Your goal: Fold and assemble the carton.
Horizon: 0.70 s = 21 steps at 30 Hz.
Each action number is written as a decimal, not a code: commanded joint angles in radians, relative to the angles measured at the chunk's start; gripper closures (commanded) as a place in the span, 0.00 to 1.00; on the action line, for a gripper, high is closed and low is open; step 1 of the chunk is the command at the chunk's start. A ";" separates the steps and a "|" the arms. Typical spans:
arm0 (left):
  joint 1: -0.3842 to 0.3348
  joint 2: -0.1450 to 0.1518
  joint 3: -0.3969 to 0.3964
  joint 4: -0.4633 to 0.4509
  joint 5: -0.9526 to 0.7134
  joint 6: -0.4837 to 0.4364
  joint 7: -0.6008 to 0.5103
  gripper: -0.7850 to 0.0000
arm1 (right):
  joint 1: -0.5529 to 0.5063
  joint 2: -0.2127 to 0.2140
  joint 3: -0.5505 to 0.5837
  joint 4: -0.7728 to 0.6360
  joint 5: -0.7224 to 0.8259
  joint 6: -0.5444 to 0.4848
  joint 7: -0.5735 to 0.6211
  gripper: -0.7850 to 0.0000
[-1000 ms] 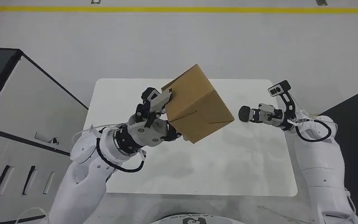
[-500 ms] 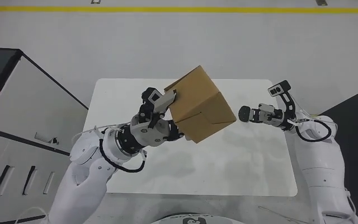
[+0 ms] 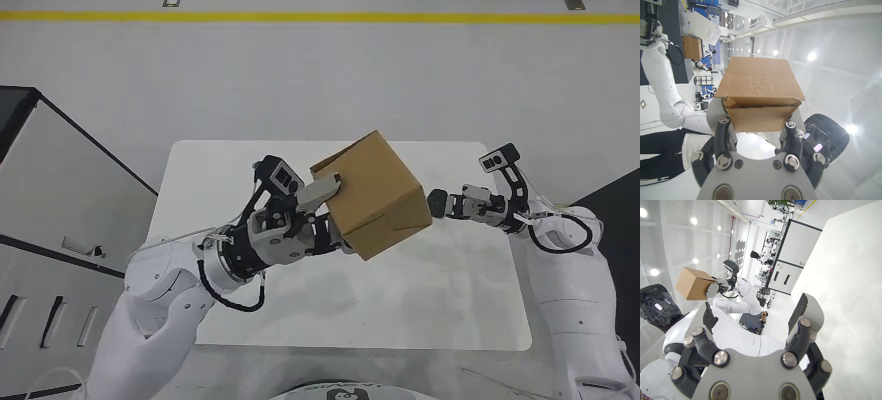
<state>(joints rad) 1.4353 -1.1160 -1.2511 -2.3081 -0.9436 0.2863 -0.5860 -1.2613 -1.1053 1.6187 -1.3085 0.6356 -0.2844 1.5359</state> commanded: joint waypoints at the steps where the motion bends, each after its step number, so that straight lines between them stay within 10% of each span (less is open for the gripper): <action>1: -0.009 0.000 -0.004 -0.009 0.006 -0.003 -0.001 1.00 | 0.000 0.000 0.000 0.000 0.000 0.000 0.000 0.00; 21: -0.073 0.004 -0.038 -0.042 0.109 -0.034 -0.062 1.00 | 0.000 0.000 0.000 0.000 0.000 0.000 0.000 0.00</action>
<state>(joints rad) 1.3621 -1.1122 -1.2890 -2.3496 -0.8343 0.2527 -0.6481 -1.2613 -1.1053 1.6187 -1.3085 0.6356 -0.2844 1.5359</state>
